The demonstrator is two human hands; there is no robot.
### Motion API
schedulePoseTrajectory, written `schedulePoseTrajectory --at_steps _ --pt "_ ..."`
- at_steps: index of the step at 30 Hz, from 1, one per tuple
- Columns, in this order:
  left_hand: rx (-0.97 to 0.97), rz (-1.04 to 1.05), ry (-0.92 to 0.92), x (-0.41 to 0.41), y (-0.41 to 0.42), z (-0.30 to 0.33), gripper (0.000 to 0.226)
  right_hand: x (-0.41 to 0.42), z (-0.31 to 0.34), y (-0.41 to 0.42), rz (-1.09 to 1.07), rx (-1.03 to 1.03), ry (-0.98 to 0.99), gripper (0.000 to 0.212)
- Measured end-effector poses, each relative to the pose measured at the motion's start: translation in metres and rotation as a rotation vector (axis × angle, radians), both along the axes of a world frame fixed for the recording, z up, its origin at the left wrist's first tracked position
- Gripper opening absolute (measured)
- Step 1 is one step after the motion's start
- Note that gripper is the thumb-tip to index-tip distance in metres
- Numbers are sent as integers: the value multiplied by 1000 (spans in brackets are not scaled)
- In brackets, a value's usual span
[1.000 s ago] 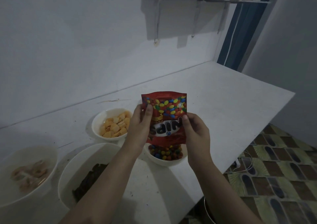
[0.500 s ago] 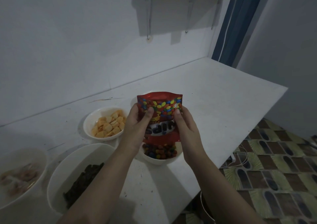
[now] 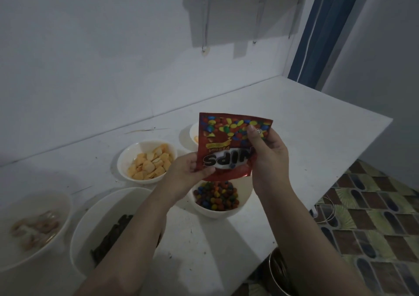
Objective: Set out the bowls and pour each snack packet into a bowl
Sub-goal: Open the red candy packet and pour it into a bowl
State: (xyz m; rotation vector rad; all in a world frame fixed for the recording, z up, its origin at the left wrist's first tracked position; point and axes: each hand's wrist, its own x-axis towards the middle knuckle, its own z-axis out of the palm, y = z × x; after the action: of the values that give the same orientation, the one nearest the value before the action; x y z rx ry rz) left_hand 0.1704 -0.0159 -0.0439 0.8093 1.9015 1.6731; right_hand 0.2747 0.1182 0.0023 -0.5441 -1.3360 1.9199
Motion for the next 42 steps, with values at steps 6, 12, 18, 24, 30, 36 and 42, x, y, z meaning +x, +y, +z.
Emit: schedulePoseTrajectory --at_steps 6,12,18,24,30,36,42 --pt "-108 1 127 -10 0 1 26 1 7 -3 -27 6 27 16" --pt "-274 -26 370 -17 -9 1 42 1 4 -5 -34 23 23 13" --pt "140 30 -17 -10 -1 25 34 1 -7 -8 2 92 -27 12" --pt "342 234 -192 -11 8 20 13 -1 -23 -16 107 285 -218 15" --pt "422 338 -356 -9 11 15 17 7 -45 -7 176 506 -603 21" --pt "396 277 -265 12 31 23 18 46 -40 14 17 415 -381 7" --pt "228 127 -50 84 95 20 17 125 -35 62 -244 178 -156 14"
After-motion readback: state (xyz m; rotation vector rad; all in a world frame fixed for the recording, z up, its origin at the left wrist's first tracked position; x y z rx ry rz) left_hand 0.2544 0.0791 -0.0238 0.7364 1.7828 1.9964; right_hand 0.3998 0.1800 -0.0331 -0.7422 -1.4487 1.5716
